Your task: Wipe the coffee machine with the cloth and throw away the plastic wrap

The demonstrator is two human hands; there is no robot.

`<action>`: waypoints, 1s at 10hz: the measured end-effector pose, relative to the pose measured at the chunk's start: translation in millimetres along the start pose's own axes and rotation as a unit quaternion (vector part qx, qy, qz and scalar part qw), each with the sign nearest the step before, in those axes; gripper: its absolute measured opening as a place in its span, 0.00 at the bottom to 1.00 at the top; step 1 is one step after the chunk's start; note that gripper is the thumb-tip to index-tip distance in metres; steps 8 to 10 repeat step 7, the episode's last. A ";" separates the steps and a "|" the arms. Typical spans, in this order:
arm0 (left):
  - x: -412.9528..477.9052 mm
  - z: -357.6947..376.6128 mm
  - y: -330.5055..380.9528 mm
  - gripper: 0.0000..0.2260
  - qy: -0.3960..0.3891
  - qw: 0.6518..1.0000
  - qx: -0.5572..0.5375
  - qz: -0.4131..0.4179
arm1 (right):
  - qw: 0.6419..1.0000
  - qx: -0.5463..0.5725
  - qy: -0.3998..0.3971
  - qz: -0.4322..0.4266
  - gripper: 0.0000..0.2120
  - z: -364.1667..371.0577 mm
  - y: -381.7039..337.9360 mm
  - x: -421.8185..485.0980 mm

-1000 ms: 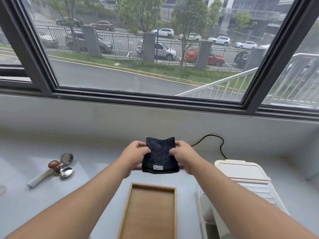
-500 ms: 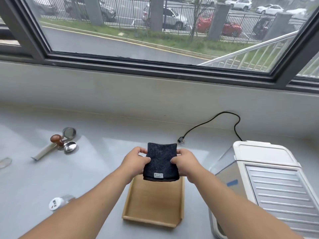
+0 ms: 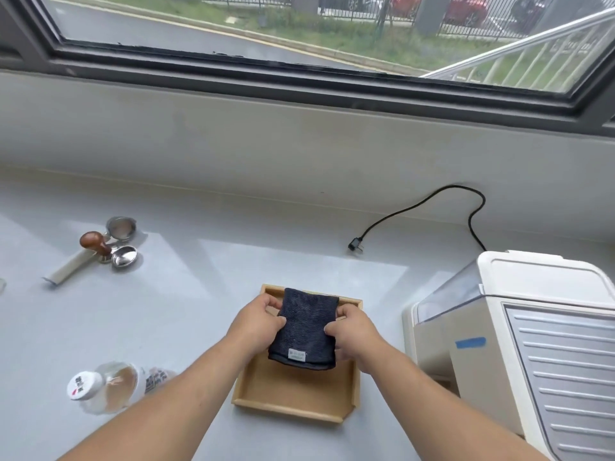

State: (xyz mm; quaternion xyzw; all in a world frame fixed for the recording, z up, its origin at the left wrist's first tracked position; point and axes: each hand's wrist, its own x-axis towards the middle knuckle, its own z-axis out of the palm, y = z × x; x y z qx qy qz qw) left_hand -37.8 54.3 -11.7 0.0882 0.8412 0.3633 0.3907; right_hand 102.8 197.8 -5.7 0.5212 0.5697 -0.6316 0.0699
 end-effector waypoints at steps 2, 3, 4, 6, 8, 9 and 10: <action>5.9 4.4 -19.3 0.08 -0.001 1.000 0.027 -0.004 | 1.000 -0.015 0.003 0.009 0.11 5.5 7.7 3.6; 7.2 4.6 -22.8 0.08 -0.011 1.000 0.027 -0.010 | 0.999 -0.051 0.007 0.009 0.11 6.2 8.1 4.0; 7.9 3.2 -22.1 0.08 -0.011 0.999 0.035 -0.011 | 0.997 -0.082 0.015 0.007 0.09 6.1 9.2 3.8; 1.0 -9.5 -5.5 0.08 -0.008 0.997 0.080 -0.005 | 0.989 -0.128 0.059 -0.030 0.10 -1.5 0.4 2.4; -3.1 -13.5 4.0 0.11 0.006 0.994 0.111 0.015 | 0.989 -0.124 0.068 -0.052 0.09 -6.0 -9.2 -2.8; -3.1 -13.5 4.0 0.11 0.006 0.994 0.111 0.015 | 0.989 -0.124 0.068 -0.052 0.09 -6.0 -9.2 -2.8; -3.1 -13.5 4.0 0.11 0.006 0.994 0.111 0.015 | 0.989 -0.124 0.068 -0.052 0.09 -6.0 -9.2 -2.8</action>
